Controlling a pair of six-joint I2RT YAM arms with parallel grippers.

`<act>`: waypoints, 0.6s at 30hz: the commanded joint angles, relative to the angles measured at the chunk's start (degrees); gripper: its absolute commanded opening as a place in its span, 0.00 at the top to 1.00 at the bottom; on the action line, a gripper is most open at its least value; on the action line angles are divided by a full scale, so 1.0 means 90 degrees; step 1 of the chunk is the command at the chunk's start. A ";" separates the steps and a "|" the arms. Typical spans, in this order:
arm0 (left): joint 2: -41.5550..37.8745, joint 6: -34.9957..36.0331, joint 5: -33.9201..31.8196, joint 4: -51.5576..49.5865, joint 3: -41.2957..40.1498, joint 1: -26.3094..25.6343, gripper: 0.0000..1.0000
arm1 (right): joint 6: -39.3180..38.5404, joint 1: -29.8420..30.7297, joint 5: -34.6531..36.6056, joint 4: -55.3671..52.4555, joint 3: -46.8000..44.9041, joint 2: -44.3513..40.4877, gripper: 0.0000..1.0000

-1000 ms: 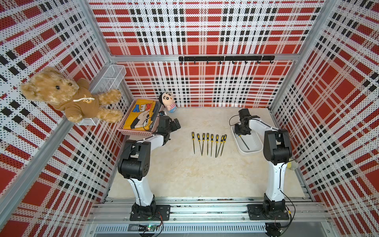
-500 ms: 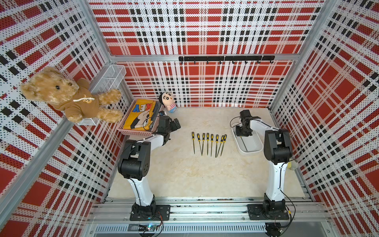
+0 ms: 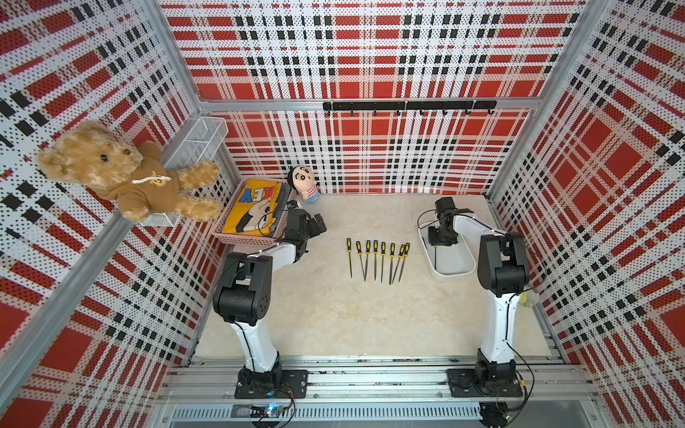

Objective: Take the file tool out of the storage box
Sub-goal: Pick up the file tool from the storage box.

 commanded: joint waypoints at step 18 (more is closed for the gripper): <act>0.0004 0.0094 -0.0033 0.0052 -0.0007 -0.0012 0.00 | 0.0182 -0.0054 -0.0121 -0.0316 0.0284 0.0262 0.86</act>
